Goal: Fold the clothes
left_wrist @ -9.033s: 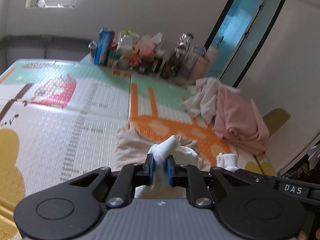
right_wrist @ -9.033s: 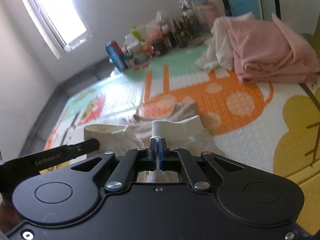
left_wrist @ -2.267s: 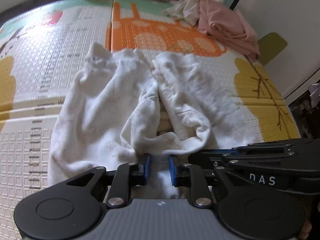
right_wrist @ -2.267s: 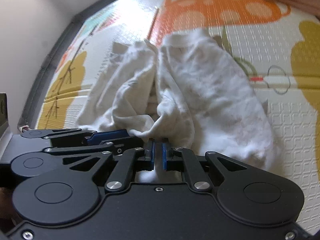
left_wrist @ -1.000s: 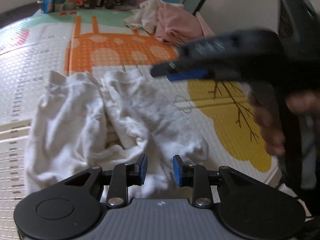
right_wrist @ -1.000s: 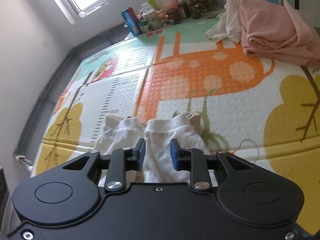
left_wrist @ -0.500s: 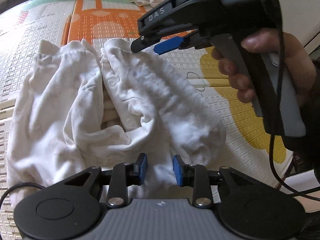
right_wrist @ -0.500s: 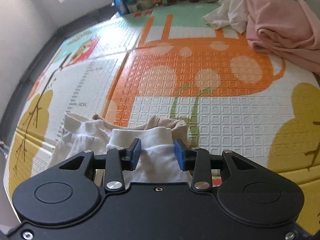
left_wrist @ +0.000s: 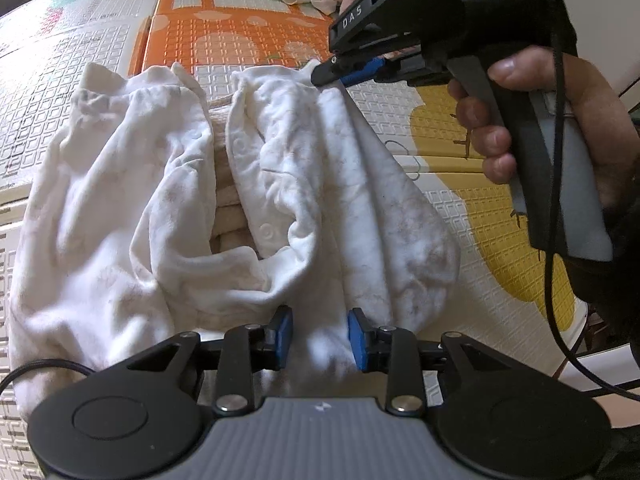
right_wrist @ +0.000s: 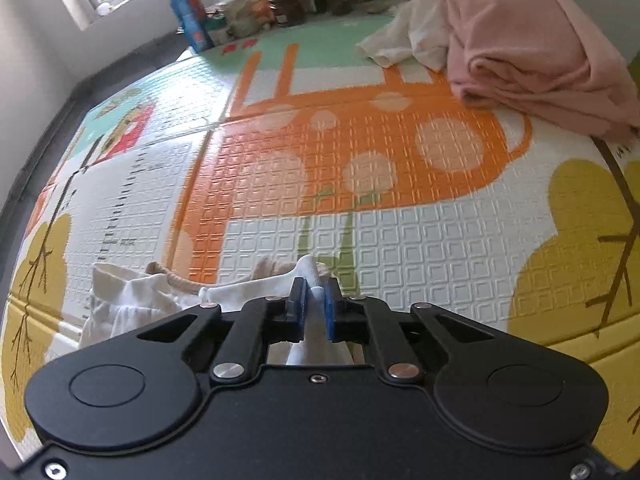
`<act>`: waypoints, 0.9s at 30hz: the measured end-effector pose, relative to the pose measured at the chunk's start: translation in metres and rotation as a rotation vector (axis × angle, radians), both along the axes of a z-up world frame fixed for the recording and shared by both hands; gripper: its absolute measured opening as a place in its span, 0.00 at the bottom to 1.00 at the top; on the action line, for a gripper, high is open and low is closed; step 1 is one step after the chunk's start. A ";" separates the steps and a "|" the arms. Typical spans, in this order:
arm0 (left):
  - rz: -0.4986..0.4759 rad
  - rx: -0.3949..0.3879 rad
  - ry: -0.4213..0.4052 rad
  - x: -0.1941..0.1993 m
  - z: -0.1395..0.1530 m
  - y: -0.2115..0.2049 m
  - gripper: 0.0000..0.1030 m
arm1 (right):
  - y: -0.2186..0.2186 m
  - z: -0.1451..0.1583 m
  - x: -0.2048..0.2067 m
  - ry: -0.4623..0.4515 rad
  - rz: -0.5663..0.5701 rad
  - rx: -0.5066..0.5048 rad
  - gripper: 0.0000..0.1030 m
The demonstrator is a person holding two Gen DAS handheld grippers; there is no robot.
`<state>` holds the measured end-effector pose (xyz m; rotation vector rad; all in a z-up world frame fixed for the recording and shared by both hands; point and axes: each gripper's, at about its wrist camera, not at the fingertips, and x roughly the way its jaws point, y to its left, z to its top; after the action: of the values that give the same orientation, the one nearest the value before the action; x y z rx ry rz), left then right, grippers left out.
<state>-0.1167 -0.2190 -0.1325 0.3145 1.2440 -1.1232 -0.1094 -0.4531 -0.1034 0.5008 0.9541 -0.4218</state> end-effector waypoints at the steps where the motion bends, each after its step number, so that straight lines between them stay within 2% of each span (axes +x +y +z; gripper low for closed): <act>1: 0.006 -0.004 0.007 0.001 0.000 0.002 0.32 | 0.000 -0.003 0.001 0.004 -0.007 0.000 0.07; 6: 0.032 -0.019 0.041 0.006 -0.001 0.008 0.33 | 0.004 -0.012 0.004 -0.006 0.006 0.010 0.10; 8: 0.037 -0.024 0.044 0.007 0.001 0.010 0.33 | 0.001 -0.008 0.001 -0.029 -0.022 0.048 0.12; 10: 0.038 -0.031 0.044 0.007 0.003 0.011 0.33 | -0.003 0.002 -0.006 -0.086 -0.058 0.074 0.14; 12: 0.037 -0.037 0.040 0.007 0.006 0.013 0.34 | -0.004 0.017 -0.013 -0.149 -0.067 0.068 0.21; 16: 0.037 -0.061 0.032 0.006 0.013 0.019 0.34 | 0.003 0.043 -0.020 -0.206 0.000 0.044 0.21; 18: 0.038 -0.086 0.028 0.008 0.019 0.020 0.34 | 0.009 0.048 -0.022 -0.196 0.048 0.056 0.21; 21: 0.040 -0.109 0.014 0.016 0.024 0.020 0.36 | 0.022 0.046 -0.027 -0.132 0.121 0.068 0.18; 27: 0.109 -0.113 0.048 0.038 0.011 0.017 0.36 | 0.043 0.022 -0.048 -0.036 0.177 0.139 0.17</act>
<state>-0.0789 -0.2021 -0.1212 0.1342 1.2197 -1.1076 -0.1570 -0.4103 -0.0816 0.5433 0.9882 -0.1869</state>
